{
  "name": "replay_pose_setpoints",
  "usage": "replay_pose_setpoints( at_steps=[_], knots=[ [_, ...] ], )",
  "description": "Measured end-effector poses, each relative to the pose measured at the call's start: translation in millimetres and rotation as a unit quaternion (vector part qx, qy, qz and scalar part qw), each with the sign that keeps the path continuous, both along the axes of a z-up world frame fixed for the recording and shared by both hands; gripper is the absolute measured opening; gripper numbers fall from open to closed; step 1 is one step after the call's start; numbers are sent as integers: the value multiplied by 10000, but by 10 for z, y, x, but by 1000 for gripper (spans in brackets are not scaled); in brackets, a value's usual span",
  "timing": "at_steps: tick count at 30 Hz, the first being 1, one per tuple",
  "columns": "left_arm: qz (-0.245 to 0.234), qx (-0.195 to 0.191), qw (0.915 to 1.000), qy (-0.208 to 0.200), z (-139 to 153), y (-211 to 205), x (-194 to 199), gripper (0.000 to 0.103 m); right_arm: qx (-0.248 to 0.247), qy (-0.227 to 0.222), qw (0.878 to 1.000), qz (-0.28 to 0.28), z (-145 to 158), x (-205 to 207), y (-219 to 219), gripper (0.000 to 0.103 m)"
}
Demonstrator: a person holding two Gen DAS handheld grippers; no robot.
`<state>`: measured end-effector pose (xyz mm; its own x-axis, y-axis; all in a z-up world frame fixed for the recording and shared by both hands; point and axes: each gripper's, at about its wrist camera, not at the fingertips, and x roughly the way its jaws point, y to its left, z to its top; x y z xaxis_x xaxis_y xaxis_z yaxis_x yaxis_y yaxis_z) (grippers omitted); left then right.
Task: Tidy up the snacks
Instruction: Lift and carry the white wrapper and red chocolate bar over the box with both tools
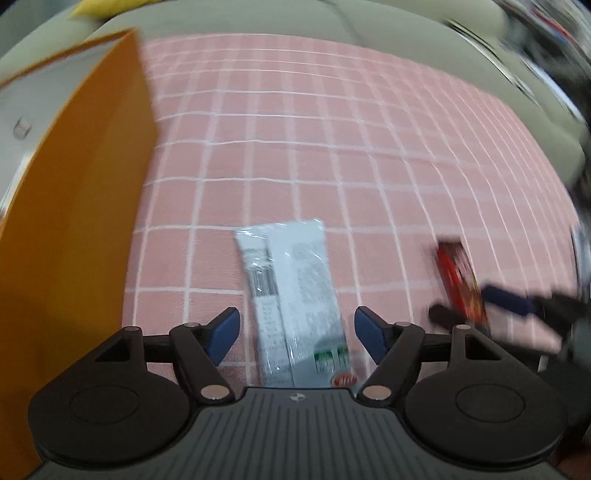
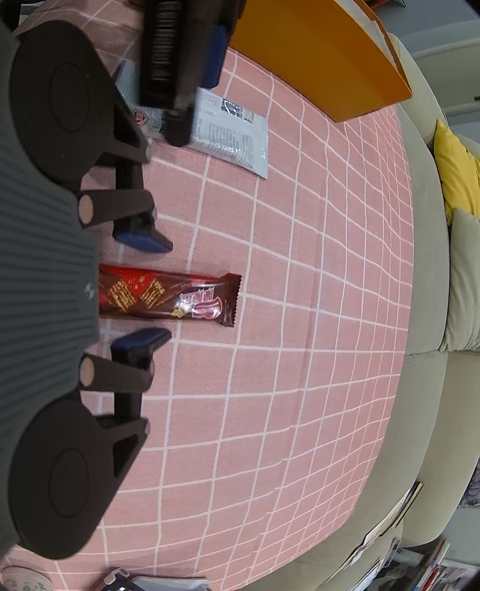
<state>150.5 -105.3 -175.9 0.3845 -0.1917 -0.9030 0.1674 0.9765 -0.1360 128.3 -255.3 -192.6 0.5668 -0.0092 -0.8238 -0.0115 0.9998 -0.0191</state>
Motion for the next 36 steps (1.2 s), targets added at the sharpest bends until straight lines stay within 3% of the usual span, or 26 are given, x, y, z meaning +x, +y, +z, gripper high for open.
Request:
replay_pose_setpoints(
  at_steps=[3,9,14,16,19,21,36],
  knots=[
    [467,112,9987,164,-50,-18,85,83,-162,-120,9998,-45,-17,91,56,55],
    [272,543,9981,49,-65,-215,74,79,-155,-25,9998,-133,-86,212,57,55],
    [219,737,9970,118,-130,-226,137,77,-135,-16,9999,-80,-92,204,87,46],
    [167,725,9972,89,-141,-226,141,72,-55,-12,9999,-133,-86,177,75,35],
    [56,672,9977,46,-117,-241,114,59,-76,-24,9999,-153,-66,127,56,26],
    [-30,661,9978,-3,-46,-259,17,58,-64,-19,9999,-141,-54,117,55,21],
    [-97,440,9987,-220,159,-74,-122,54,225,-138,9995,-174,139,-64,23,21]
  ],
)
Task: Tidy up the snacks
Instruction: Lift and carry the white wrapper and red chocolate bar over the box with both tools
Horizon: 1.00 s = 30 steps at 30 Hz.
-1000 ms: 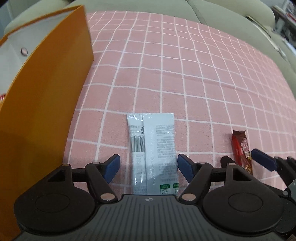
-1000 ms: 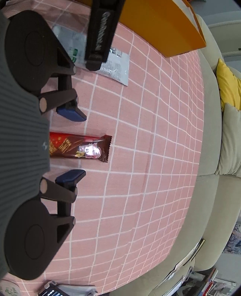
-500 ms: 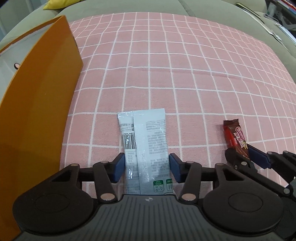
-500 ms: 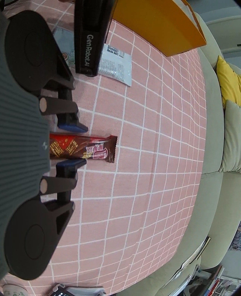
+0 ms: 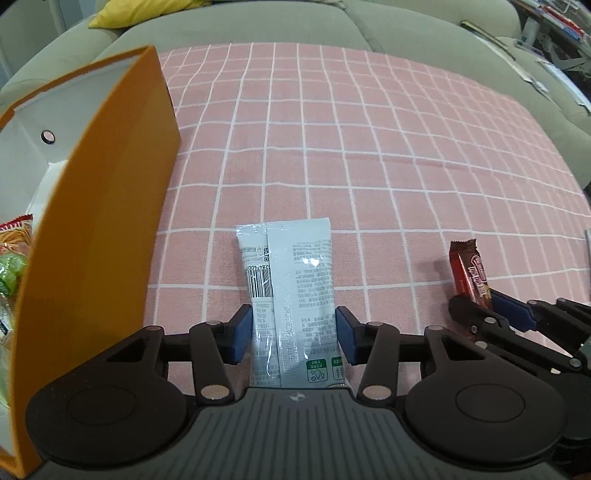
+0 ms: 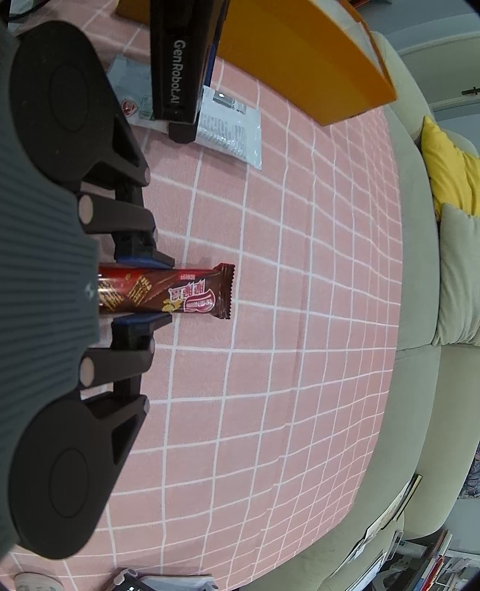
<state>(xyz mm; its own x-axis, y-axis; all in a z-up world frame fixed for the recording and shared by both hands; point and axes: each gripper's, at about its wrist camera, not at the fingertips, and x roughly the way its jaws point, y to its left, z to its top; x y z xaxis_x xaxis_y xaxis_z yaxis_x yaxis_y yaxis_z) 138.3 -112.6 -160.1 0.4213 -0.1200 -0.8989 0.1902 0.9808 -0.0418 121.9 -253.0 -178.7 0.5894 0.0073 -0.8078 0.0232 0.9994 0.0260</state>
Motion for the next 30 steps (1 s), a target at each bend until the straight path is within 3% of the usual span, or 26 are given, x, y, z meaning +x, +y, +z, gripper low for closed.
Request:
replay_pose_setpoints(
  at_steps=[10,18,30],
  knots=[
    [41,-311,9989,-358,449,160,-188,54,432,-331,9985,-21,400,-175,75,21],
    [131,-661,9937,-896,897,396,-339,54,672,-752,9947,183,827,-270,319,21],
    [517,-656,9877,-1320,1354,1154,-416,54,864,-1209,9854,837,1377,-158,975,21]
  ],
)
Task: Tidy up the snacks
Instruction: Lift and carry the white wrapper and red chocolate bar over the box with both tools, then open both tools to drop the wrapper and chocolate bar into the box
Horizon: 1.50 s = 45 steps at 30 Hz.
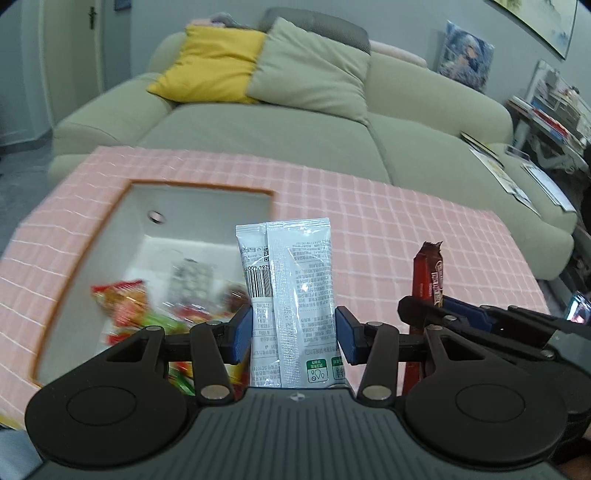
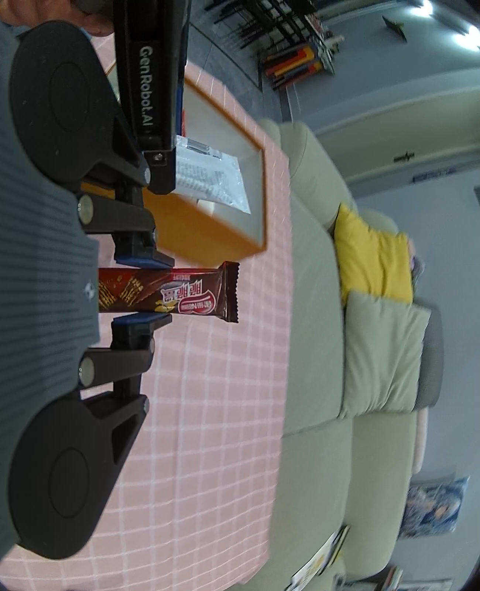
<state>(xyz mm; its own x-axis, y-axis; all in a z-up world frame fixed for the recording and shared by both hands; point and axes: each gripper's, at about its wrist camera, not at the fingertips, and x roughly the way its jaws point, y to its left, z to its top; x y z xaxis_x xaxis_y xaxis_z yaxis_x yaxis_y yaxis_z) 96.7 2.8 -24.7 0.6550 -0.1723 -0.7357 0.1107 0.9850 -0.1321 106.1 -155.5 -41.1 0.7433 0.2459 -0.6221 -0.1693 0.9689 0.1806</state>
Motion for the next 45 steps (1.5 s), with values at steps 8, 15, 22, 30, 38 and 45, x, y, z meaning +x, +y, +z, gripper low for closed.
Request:
replay_pose_setpoints(
  at_steps=[8,15,22,30,38,45],
  knots=[
    [381,333,9986,-121,166,587,184,54,190,-114,9987,449,203,243,569,21],
    [268,573,9977,256,-42,880,564,54,133,421,9959,784,88,625,1131,21],
    [42,906,9932,729,-377,1021,846,54,-513,877,9884,1127,-191,1044,1484,20],
    [-259,1152,9882,977,-554,1000,1012,54,-1518,826,9728,1541,-454,1288,1681,20],
    [-452,1303,9822,1277,-742,947,1176,54,-2121,902,9554,1849,-619,1463,1768,20],
    [-514,1363,9786,1451,-881,945,1260,54,-2378,1030,9439,2045,-773,1556,1822,20]
  ],
)
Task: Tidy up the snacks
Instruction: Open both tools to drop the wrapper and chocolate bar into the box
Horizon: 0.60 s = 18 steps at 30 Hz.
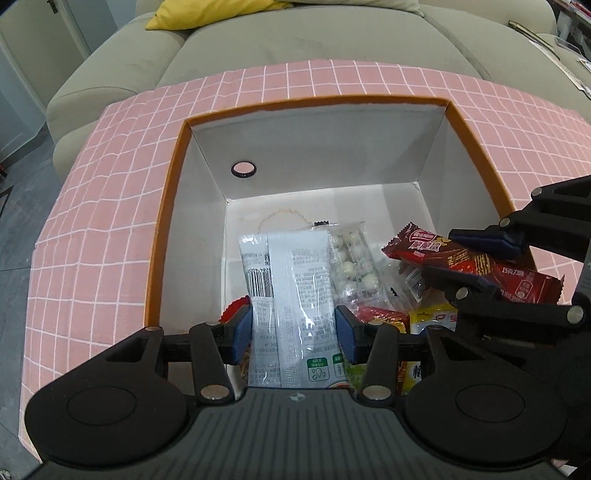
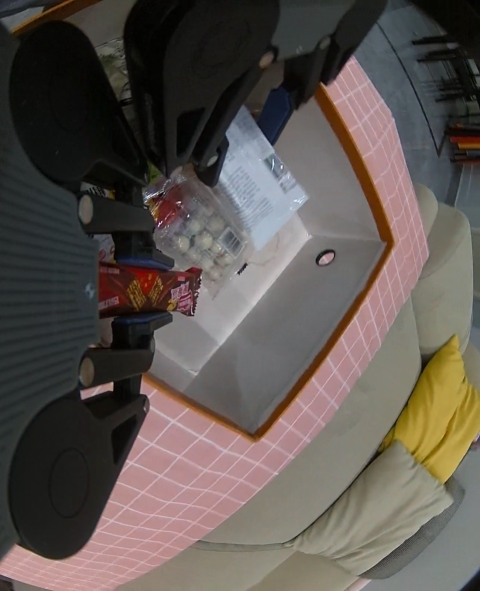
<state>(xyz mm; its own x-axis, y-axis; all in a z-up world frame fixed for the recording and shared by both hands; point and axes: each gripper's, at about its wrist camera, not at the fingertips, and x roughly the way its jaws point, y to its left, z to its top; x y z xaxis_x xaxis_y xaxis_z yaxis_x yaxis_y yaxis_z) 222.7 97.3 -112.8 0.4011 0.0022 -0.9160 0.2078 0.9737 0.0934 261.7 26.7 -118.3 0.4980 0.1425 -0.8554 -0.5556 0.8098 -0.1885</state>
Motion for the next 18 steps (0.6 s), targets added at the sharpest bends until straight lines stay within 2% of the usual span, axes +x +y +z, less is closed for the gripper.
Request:
replay_pose_setpoints(
  at_steps=[5,8,11,13,18],
  knots=[
    [-19,76,10000,22,-36,-8,-8,58,-86,72,9999,128,-64,-17,37,21],
    [33,87,10000,-3,-19,11,-11,61,-38,101,9999,99,-42,-15,37,25],
    [53,144,9999,-33,28,34,-46,64,-13,66,9999,92,4,-12,34,35],
    [98,156,9998,-109,87,54,-75,65,39,-13,10000,29,66,-19,10,48],
    [214,97,9993,-289,285,115,-152,69,295,-72,9995,-96,240,-61,-46,55]
  ],
)
